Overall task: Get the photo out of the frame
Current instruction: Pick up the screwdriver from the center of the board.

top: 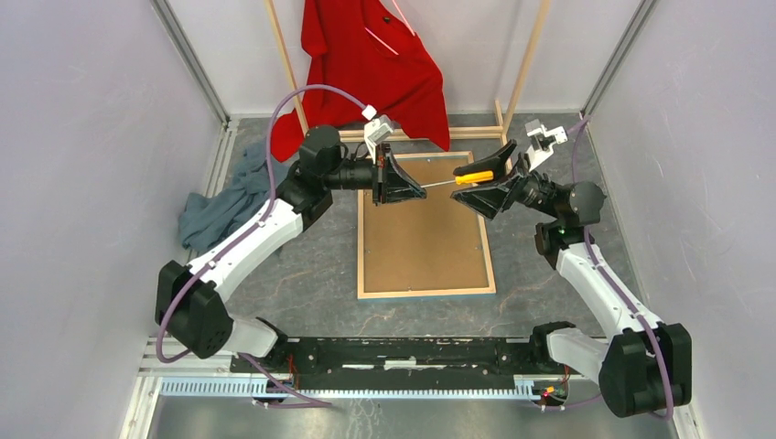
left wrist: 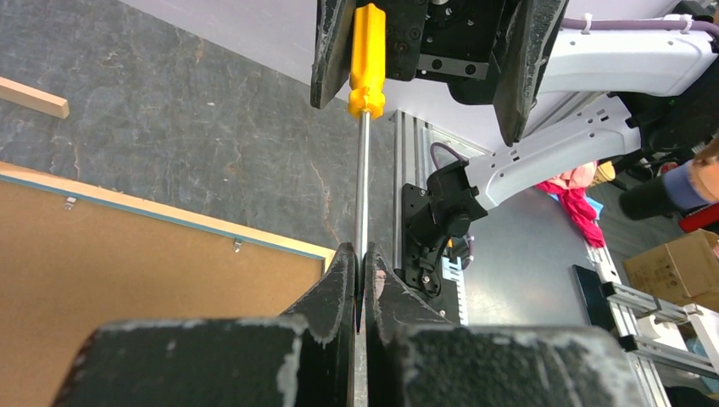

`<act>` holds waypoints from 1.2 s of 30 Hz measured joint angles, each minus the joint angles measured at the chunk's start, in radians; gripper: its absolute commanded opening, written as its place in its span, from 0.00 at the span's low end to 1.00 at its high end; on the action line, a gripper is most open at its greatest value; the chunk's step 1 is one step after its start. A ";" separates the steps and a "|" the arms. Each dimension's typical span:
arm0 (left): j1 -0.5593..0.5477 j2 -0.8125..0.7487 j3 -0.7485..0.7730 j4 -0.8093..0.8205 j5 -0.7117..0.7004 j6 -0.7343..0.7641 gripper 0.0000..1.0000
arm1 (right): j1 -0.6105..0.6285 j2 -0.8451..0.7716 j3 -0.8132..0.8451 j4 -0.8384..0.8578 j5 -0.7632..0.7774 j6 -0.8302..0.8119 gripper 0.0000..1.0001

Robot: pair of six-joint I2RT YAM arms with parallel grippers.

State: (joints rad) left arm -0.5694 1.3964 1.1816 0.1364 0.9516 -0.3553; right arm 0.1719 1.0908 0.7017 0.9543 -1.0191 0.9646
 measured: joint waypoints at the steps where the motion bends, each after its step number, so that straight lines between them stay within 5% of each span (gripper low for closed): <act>1: 0.000 0.003 -0.002 0.005 0.001 -0.003 0.02 | 0.007 0.000 0.000 -0.005 0.003 0.000 0.86; 15: -0.001 0.037 -0.010 0.031 0.031 -0.020 0.02 | 0.041 -0.021 -0.044 -0.042 0.038 -0.008 0.69; 22: -0.005 0.044 -0.010 0.042 0.058 -0.021 0.02 | 0.042 -0.052 -0.061 -0.063 0.060 -0.029 0.49; 36: -0.005 0.045 -0.010 0.045 0.078 -0.022 0.02 | 0.048 -0.079 -0.065 -0.124 0.063 -0.084 0.49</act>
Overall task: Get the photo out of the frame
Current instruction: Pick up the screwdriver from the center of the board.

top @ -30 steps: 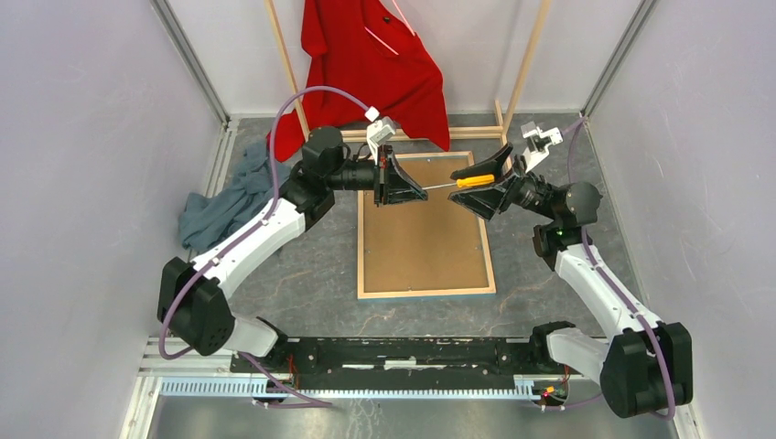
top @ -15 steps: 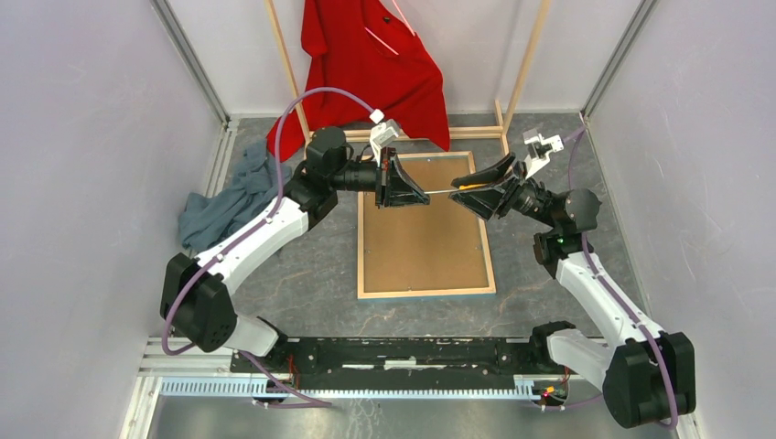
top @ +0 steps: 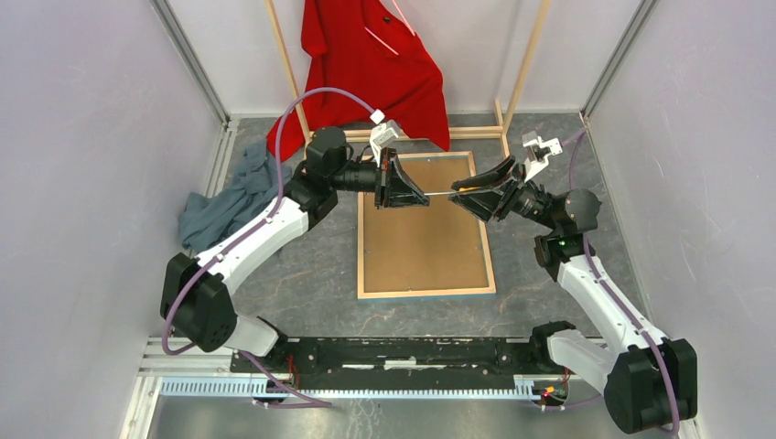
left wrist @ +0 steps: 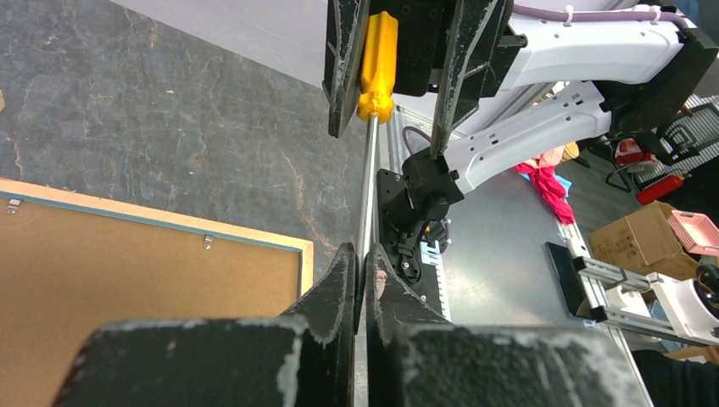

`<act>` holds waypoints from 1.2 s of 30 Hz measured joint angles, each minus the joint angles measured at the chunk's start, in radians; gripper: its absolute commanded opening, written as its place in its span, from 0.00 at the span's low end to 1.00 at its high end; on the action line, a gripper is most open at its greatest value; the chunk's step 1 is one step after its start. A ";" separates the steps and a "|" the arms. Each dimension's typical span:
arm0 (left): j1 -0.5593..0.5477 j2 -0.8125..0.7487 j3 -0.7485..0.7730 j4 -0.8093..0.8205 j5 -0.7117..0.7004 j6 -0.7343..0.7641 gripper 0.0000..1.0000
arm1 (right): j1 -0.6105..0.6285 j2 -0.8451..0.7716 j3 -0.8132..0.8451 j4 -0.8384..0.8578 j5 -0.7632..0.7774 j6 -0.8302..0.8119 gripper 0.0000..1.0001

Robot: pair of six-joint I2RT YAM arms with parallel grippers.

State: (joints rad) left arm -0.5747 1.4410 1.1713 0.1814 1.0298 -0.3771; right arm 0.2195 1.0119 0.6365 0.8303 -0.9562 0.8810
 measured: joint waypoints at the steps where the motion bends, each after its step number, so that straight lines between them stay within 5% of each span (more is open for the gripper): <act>1: 0.000 0.000 0.000 0.000 0.001 0.000 0.02 | 0.002 -0.002 0.000 -0.006 0.000 -0.008 0.49; 7: 0.000 0.000 0.000 -0.001 0.007 0.000 0.02 | 0.003 -0.011 0.000 -0.034 0.000 -0.039 0.40; 11: 0.000 0.000 0.000 -0.001 0.021 0.000 0.02 | 0.003 -0.011 0.000 -0.041 0.002 -0.049 0.20; 12: 0.000 0.000 0.000 -0.001 0.024 0.000 0.02 | 0.003 -0.012 -0.001 -0.042 0.002 -0.050 0.02; 14: 0.002 0.002 0.000 -0.002 0.030 0.000 0.03 | 0.006 -0.018 -0.002 -0.039 -0.005 -0.050 0.00; 19: 0.002 0.002 0.000 -0.008 0.037 0.001 0.33 | 0.009 -0.040 -0.006 -0.063 -0.008 -0.075 0.00; 21: 0.007 0.002 0.001 -0.029 0.006 0.001 0.67 | 0.011 -0.050 -0.006 -0.092 -0.004 -0.111 0.00; 24: 0.042 0.002 0.004 -0.062 -0.036 0.003 0.98 | 0.025 -0.065 0.001 -0.157 -0.016 -0.180 0.00; 36: 0.262 -0.183 0.042 -0.459 -0.273 0.298 1.00 | -0.032 -0.059 0.089 -0.525 -0.077 -0.599 0.00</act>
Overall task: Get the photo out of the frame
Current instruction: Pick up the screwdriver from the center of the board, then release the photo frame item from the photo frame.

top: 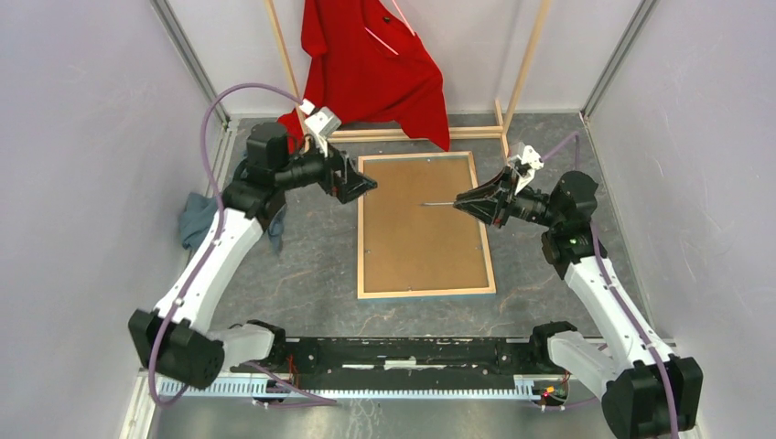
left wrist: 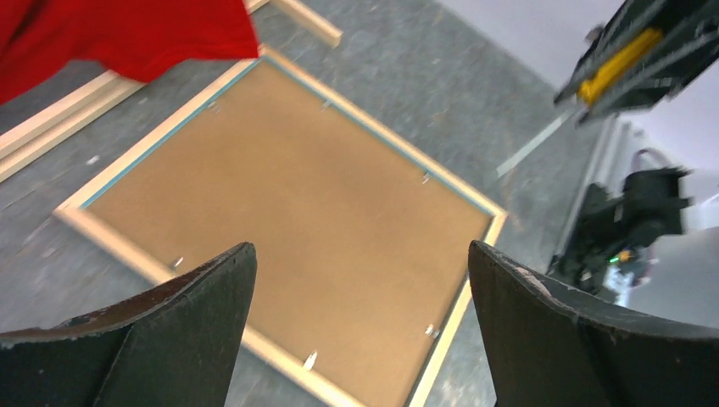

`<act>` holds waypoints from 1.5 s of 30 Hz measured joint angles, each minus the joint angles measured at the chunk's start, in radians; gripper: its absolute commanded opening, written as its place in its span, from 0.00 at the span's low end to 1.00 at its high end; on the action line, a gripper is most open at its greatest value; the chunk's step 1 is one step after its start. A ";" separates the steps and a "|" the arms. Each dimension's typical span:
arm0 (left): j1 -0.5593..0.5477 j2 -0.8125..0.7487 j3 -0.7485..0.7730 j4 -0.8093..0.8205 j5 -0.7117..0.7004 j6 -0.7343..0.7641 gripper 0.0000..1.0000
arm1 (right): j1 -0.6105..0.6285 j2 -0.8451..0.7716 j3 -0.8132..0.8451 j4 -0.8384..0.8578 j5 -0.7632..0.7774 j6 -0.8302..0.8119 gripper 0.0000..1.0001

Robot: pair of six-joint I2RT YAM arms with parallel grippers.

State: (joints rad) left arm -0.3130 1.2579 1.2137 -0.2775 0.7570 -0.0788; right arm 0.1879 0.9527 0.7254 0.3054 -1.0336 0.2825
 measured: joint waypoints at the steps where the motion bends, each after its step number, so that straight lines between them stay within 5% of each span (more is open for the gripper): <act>1: 0.004 -0.034 -0.014 -0.023 -0.035 0.037 1.00 | -0.012 0.006 -0.001 -0.025 0.007 -0.033 0.00; 9: 0.014 -0.357 -0.310 -0.134 -0.299 0.271 1.00 | -0.068 0.013 -0.084 -0.171 0.251 -0.317 0.00; 16: 0.014 -0.420 -0.548 -0.146 -0.402 0.328 1.00 | -0.069 -0.003 -0.095 -0.230 0.393 -0.485 0.00; 35: 0.017 -0.371 -0.557 -0.101 -0.518 0.343 1.00 | -0.079 -0.129 -0.154 -0.273 0.486 -0.583 0.00; 45: 0.018 -0.064 -0.397 -0.056 -0.592 0.304 1.00 | -0.079 -0.108 -0.186 -0.245 0.500 -0.576 0.00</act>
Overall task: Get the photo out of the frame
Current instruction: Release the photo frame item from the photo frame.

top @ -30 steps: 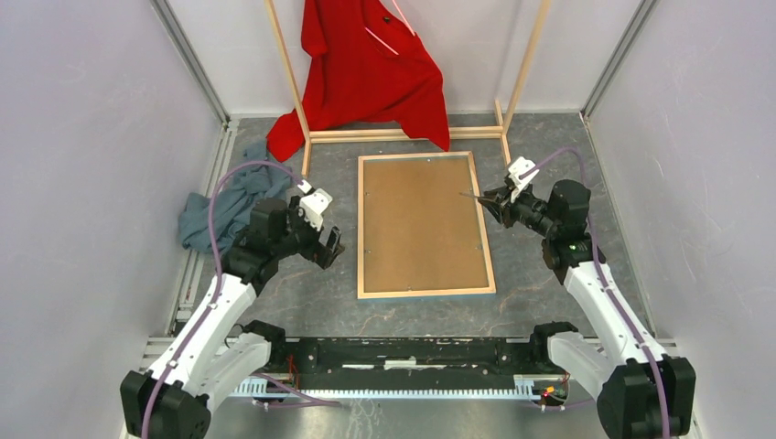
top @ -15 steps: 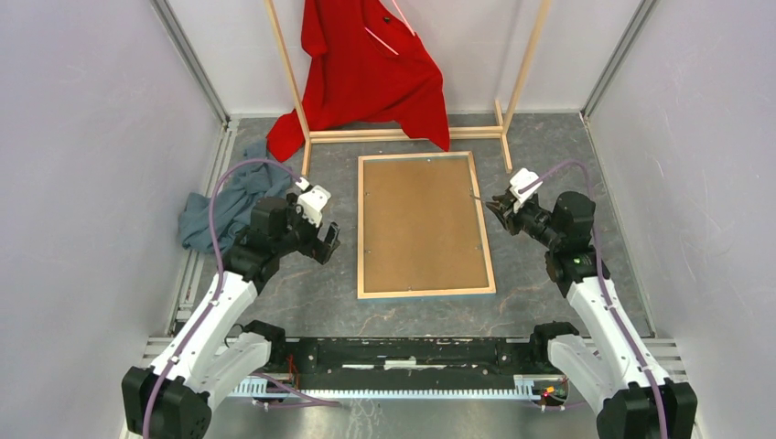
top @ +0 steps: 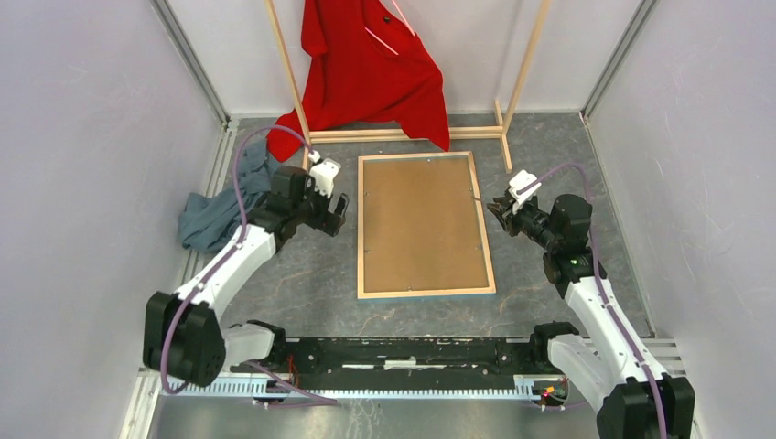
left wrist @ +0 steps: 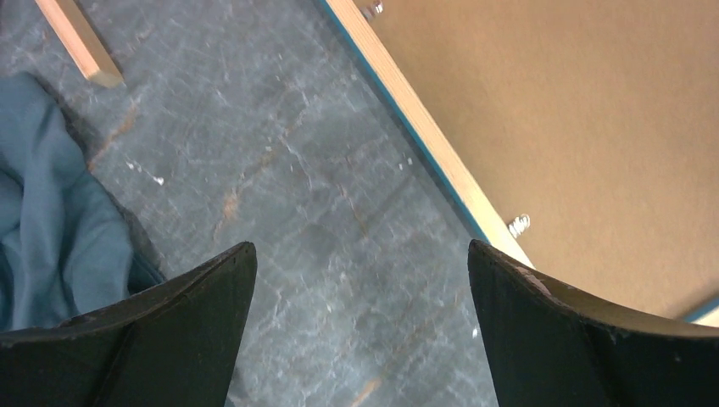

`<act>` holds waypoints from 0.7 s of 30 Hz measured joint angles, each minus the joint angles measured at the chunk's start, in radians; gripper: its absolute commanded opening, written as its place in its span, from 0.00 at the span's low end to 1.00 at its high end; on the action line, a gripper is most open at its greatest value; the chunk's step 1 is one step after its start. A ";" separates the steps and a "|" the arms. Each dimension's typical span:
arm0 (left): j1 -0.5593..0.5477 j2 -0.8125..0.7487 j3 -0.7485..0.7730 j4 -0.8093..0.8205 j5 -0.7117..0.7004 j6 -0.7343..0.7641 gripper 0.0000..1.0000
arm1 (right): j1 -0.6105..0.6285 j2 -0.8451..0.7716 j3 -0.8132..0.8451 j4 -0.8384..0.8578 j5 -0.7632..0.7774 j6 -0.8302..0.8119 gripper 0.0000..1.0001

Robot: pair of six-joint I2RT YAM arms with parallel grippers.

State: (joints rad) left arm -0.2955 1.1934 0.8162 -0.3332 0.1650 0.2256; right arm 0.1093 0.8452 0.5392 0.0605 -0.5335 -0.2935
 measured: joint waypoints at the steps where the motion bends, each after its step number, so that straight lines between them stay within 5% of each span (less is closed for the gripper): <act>1: 0.000 0.022 0.014 0.012 -0.004 -0.012 1.00 | 0.000 0.002 -0.002 0.005 0.004 0.000 0.00; 21: -0.003 0.592 0.282 0.381 0.023 -0.151 1.00 | -0.071 0.068 -0.059 0.022 -0.106 -0.124 0.00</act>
State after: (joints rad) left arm -0.2985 1.7859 1.0985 0.0479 0.1879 0.0746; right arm 0.0383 0.9127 0.4801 0.0822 -0.6399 -0.4179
